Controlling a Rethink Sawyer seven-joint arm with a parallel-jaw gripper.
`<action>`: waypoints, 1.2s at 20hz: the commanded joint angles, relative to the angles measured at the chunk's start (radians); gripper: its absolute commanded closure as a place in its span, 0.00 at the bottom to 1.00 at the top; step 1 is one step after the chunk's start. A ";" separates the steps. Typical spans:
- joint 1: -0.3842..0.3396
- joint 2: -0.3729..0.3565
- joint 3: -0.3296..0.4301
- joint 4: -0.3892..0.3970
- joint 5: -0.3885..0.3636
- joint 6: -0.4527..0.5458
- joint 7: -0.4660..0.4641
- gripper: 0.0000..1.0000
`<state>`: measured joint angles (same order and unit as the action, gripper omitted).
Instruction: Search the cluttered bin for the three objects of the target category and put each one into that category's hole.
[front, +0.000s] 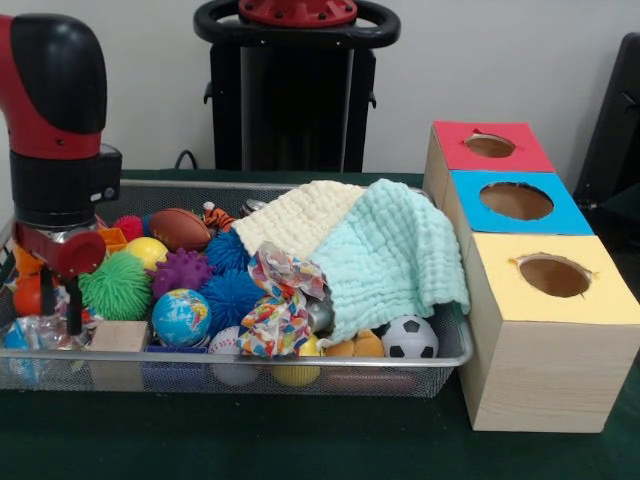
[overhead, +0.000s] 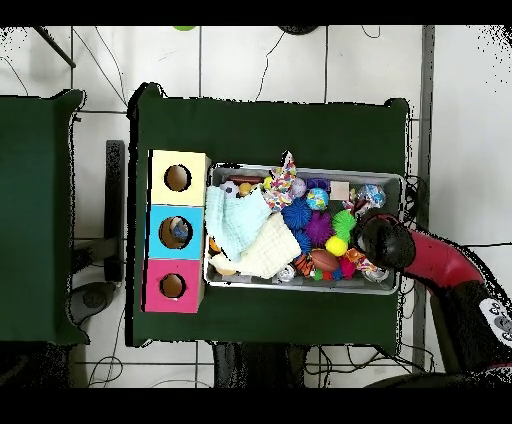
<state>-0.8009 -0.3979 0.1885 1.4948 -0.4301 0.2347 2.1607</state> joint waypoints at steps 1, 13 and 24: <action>0.004 0.059 0.086 -0.014 -0.021 0.017 -0.031 0.00; -0.090 0.131 0.201 -0.027 -0.041 -0.068 -0.066 0.00; -0.169 0.145 0.299 0.009 -0.099 -0.139 -0.044 0.00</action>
<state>-0.9765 -0.3229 0.3634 1.5053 -0.4609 0.2057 2.1607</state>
